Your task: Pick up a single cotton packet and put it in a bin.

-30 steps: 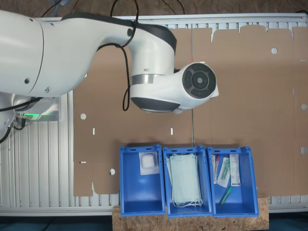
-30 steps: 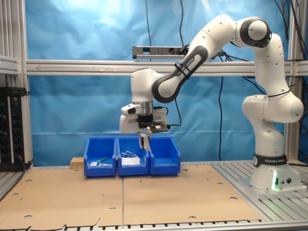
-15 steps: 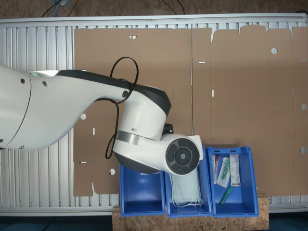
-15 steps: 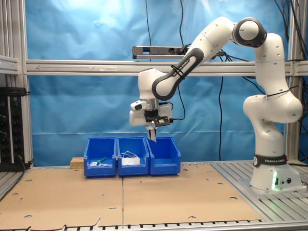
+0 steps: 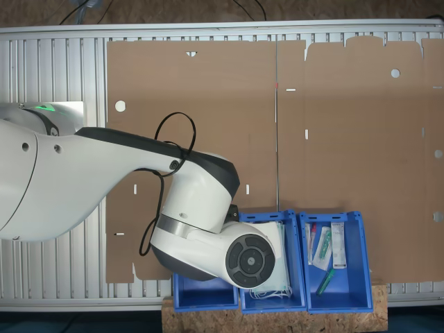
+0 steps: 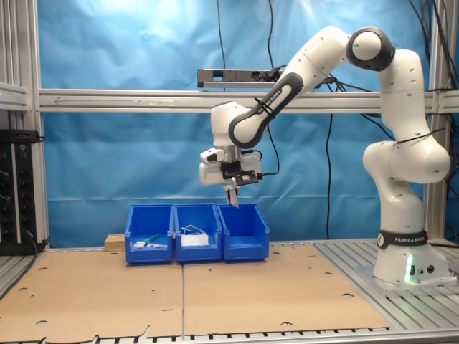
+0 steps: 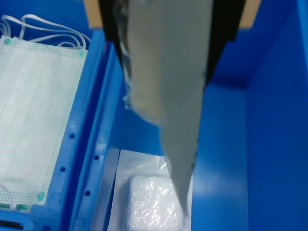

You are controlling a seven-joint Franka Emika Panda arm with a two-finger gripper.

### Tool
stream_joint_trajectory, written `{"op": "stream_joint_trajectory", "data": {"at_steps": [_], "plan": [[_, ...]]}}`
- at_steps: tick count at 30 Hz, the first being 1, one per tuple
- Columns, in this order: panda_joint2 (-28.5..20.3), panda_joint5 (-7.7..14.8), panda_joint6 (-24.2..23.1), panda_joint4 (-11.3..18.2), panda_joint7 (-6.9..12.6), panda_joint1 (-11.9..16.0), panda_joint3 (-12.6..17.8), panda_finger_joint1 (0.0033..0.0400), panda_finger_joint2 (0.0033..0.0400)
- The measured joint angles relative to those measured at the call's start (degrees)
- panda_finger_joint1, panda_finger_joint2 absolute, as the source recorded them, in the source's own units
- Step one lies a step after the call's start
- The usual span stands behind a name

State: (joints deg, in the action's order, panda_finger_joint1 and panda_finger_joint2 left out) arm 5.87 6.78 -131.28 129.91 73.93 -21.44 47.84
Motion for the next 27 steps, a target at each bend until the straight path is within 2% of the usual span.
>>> {"op": "stream_joint_trajectory", "data": {"at_steps": [17, 27], "plan": [[0.0, 0.1, 0.1, 0.0, 3.27, 0.0, 0.0, 0.0056, 0.0056], [0.0, 0.1, 0.1, 0.0, 4.13, 0.0, 0.1, 0.0056, 0.0056]]}}
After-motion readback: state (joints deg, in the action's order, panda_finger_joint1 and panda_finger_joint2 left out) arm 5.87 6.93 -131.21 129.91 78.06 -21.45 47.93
